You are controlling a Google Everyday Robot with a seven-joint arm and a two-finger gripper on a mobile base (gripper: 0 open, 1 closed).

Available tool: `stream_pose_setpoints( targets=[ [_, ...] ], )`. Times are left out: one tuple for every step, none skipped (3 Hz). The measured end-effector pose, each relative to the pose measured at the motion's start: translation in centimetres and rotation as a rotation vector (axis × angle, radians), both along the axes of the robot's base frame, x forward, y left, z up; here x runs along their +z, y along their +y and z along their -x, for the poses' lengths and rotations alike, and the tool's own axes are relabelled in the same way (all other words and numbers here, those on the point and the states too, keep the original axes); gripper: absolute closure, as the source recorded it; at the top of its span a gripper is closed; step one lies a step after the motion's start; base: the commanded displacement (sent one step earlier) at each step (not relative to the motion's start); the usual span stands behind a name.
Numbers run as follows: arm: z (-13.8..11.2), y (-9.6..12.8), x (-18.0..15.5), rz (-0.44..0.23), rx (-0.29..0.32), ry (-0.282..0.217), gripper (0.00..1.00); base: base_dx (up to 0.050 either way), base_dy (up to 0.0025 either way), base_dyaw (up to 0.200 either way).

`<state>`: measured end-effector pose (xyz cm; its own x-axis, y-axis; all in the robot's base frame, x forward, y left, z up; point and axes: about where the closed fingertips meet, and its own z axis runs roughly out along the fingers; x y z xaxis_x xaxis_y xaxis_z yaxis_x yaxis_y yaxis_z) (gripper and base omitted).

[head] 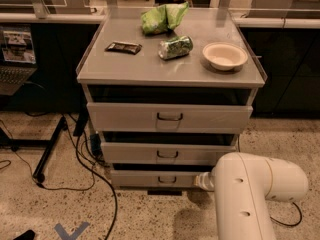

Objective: Close bottom drawer

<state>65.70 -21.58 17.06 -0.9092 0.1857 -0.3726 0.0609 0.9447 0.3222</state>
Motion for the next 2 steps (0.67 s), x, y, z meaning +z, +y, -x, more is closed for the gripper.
stream_pose_setpoints(
  targets=[
    [3.7,0.1,-1.1,-0.022,0.014,0.049,1.0,0.0,0.0,0.0],
    [7.6,-0.4,-0.3,-0.023,0.036,0.043,1.0,0.0,0.0,0.0]
  ],
)
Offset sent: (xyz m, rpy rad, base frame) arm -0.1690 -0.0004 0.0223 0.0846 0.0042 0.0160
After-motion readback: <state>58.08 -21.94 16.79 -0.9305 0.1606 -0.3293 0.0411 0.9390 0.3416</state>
